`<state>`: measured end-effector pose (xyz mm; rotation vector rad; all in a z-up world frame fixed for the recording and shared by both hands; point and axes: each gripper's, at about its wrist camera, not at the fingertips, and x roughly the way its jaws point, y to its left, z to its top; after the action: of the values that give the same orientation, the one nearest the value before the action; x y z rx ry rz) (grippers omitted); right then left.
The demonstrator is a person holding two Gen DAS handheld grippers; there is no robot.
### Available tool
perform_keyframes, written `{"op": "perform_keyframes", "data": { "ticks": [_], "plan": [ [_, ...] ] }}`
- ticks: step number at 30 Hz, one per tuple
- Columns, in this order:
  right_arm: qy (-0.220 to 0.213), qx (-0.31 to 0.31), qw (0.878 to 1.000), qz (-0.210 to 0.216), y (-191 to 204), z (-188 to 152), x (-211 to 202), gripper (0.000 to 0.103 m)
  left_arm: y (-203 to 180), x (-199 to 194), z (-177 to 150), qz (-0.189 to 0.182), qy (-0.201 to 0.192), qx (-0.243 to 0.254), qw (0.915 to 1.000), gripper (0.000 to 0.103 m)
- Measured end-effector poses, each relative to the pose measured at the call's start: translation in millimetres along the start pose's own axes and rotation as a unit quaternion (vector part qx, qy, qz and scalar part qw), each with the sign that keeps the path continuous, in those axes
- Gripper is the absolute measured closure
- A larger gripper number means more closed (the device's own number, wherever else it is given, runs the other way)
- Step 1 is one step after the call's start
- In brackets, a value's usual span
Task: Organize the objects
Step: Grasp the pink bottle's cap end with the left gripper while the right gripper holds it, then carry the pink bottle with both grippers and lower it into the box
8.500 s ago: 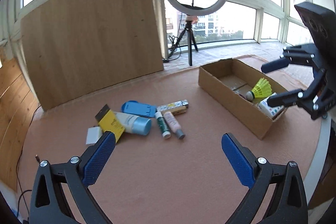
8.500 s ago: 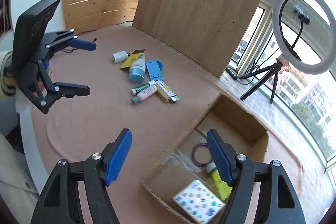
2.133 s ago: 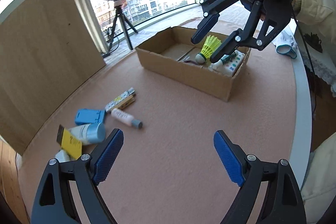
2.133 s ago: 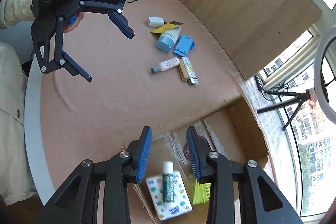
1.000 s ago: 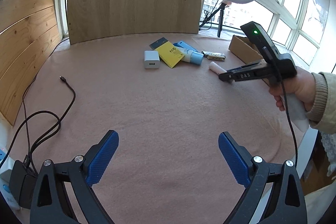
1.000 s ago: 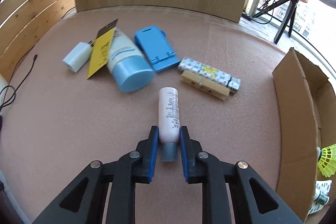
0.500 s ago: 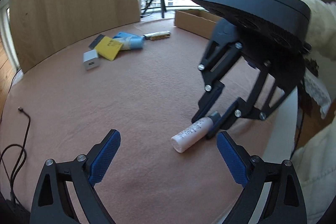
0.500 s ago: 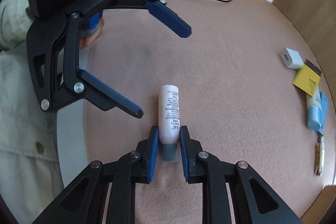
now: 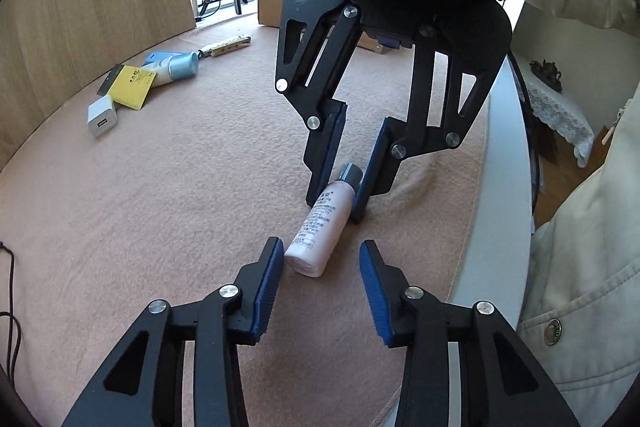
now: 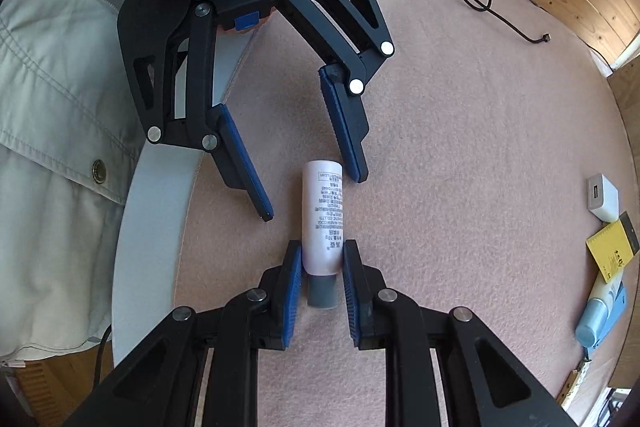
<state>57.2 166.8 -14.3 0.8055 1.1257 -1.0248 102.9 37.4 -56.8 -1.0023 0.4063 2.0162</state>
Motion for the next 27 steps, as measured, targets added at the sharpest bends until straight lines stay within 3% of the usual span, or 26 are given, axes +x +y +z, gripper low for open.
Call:
{"op": "perform_keyframes", "data": {
  "ticks": [4, 18, 27],
  "plan": [
    [-0.001, 0.002, 1.000, -0.002, -0.3, -1.7, -0.3, 0.085, 2.1, -1.7, -0.7, 0.005, -0.002, -0.006, 1.0000, 0.076],
    [-0.004, -0.009, 1.000, -0.018, 0.6, -7.1, -12.2, 0.085, -2.2, -12.6, 7.3, 0.019, -0.006, 0.010, 0.9998, 0.077],
    [-0.031, -0.027, 0.997, -0.069, 0.4, -23.4, -68.2, 0.085, -7.7, -40.5, 53.0, 0.058, -0.023, 0.033, 0.9975, 0.077]
  ]
}}
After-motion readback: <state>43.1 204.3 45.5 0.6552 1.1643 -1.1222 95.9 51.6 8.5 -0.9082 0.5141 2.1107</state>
